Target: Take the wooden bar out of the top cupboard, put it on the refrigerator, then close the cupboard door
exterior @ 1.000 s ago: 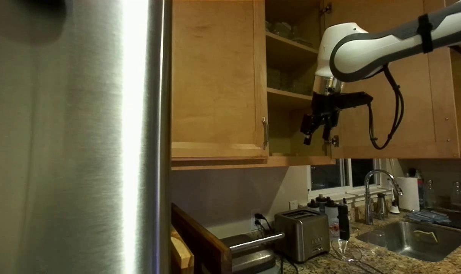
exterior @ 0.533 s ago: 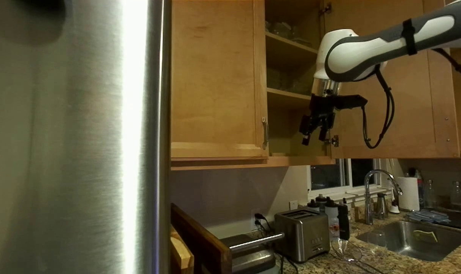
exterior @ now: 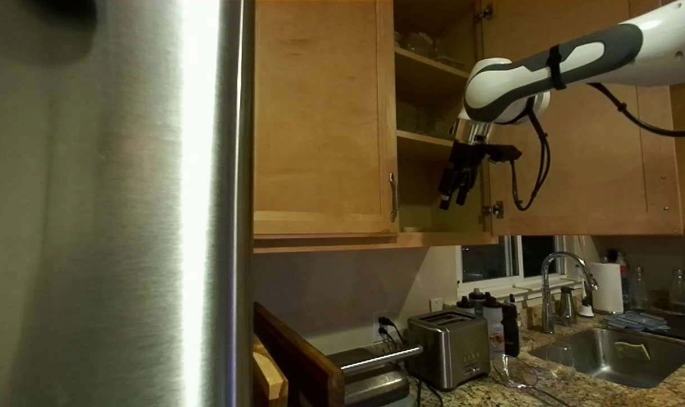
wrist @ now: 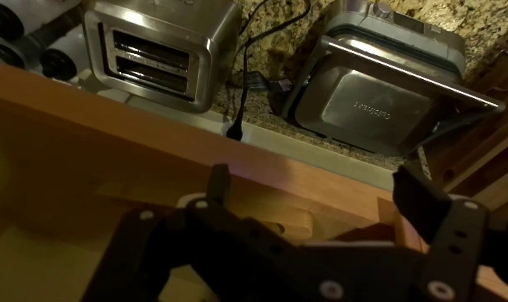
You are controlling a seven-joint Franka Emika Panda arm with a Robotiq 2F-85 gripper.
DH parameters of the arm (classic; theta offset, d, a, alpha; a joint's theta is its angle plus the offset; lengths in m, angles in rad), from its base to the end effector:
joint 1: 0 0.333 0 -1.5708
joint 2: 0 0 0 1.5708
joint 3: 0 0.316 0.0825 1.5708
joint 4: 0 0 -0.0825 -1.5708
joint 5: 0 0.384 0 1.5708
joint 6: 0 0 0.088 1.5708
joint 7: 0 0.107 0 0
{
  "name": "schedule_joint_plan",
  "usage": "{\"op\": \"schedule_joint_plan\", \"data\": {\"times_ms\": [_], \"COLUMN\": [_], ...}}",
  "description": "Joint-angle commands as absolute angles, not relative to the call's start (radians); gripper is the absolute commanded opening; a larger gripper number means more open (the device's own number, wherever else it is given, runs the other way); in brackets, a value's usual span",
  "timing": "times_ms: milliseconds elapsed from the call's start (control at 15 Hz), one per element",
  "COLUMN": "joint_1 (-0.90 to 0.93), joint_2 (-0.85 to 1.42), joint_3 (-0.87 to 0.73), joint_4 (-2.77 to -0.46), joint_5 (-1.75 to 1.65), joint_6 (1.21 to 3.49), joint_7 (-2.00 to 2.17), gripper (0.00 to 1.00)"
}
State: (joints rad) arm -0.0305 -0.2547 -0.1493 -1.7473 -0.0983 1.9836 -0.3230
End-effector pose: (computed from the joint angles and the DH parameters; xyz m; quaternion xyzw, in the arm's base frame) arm 0.4944 -0.1083 0.7174 0.9670 0.0754 0.2266 0.0889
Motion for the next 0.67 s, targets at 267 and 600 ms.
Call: {"op": "schedule_joint_plan", "data": {"times_ms": [267,600], "joint_1": [-0.041,-0.049], "joint_2": [-0.088,-0.068], "joint_3": [-0.161,-0.141], "joint_4": [-1.524,-1.516], "joint_5": [-0.054,-0.075], "joint_6": [1.907,1.929], "joint_7": [-0.622,-0.599], "gripper": [1.0,1.0]}}
